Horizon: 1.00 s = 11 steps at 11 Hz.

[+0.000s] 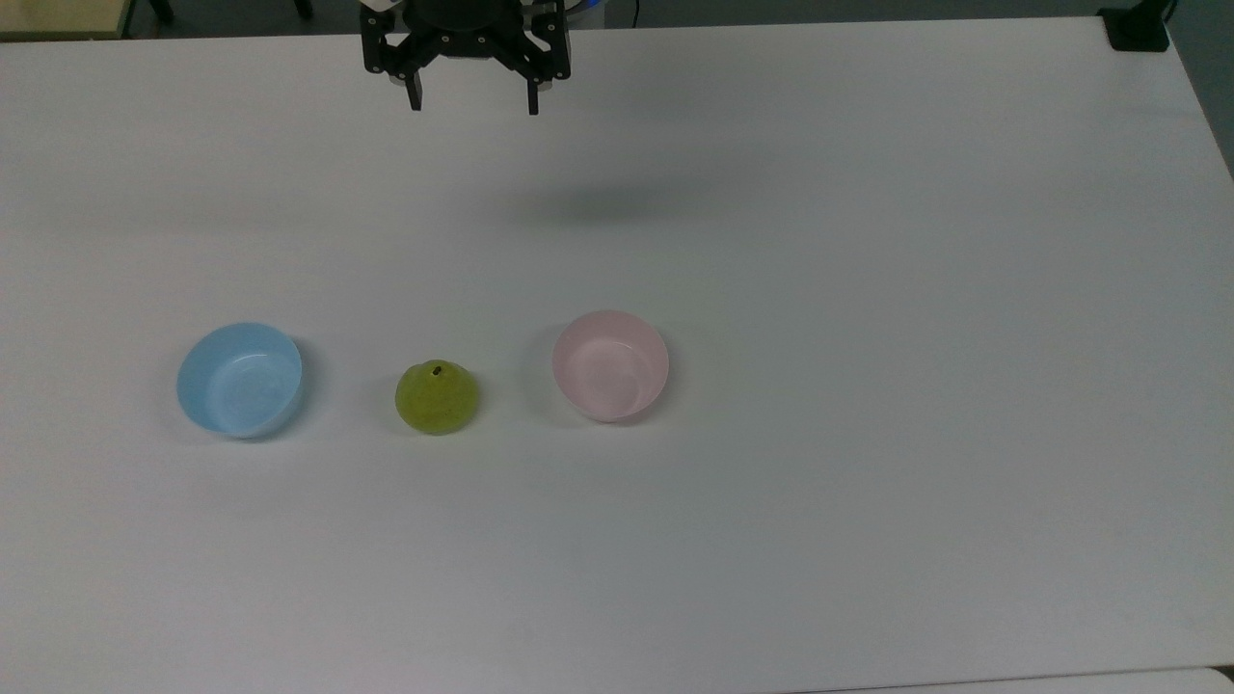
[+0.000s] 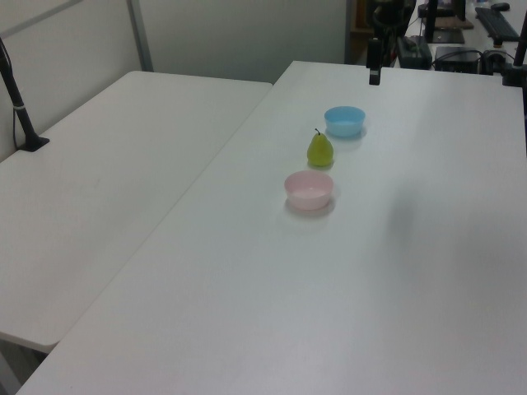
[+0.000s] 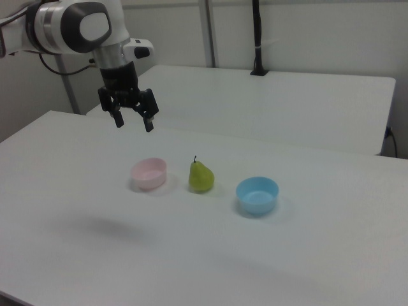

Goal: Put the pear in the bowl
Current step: 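Move the open gripper down toward the green pear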

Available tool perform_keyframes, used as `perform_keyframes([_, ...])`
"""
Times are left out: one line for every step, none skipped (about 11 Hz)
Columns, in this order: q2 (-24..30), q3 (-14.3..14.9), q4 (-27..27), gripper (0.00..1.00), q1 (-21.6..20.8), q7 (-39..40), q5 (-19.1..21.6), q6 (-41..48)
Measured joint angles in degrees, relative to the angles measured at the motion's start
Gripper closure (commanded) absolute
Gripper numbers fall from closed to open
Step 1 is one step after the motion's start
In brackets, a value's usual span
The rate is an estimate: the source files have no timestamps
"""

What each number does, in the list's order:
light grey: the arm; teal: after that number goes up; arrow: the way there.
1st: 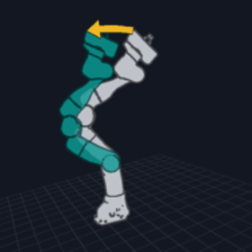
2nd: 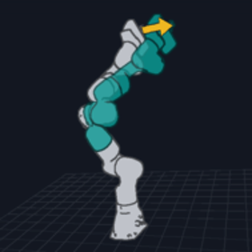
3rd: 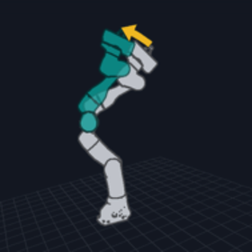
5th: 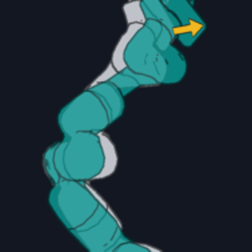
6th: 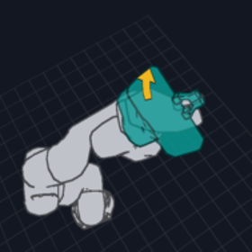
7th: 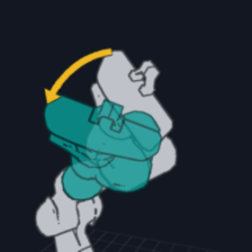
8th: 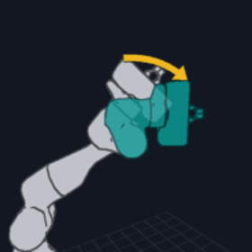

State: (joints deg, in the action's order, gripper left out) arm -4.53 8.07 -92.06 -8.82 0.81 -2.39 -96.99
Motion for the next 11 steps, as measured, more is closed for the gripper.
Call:
perform_keyframes([-0.03,0.00,0.00,0.00,0.01,0.00,0.00,0.00])
perform_keyframes([-0.03,0.00,0.00,0.00,0.01,0.00,0.00,0.00])
perform_keyframes([-0.03,0.00,0.00,0.00,0.02,0.00,0.00,0.00])
perform_keyframes([-0.03,0.00,0.00,0.00,0.04,0.00,0.00,0.00])
perform_keyframes([-0.03,0.00,0.00,0.00,0.05,0.00,0.00,0.00])
perform_keyframes([-0.03,0.00,0.00,0.00,0.07,0.00,0.00,0.00])
perform_keyframes([-0.03,0.01,0.00,0.00,0.11,0.00,0.00,0.00])
perform_keyframes([-0.03,0.01,0.00,0.00,0.21,0.00,0.00,0.00])
perform_keyframes([-0.03,0.05,0.02,0.00,0.50,0.00,0.00,-0.09])
perform_keyframes([-0.03,0.08,0.04,0.00,0.96,0.02,0.00,-1.08])
perform_keyframes([-0.12,0.09,0.04,0.00,1.51,0.10,0.00,-2.71])
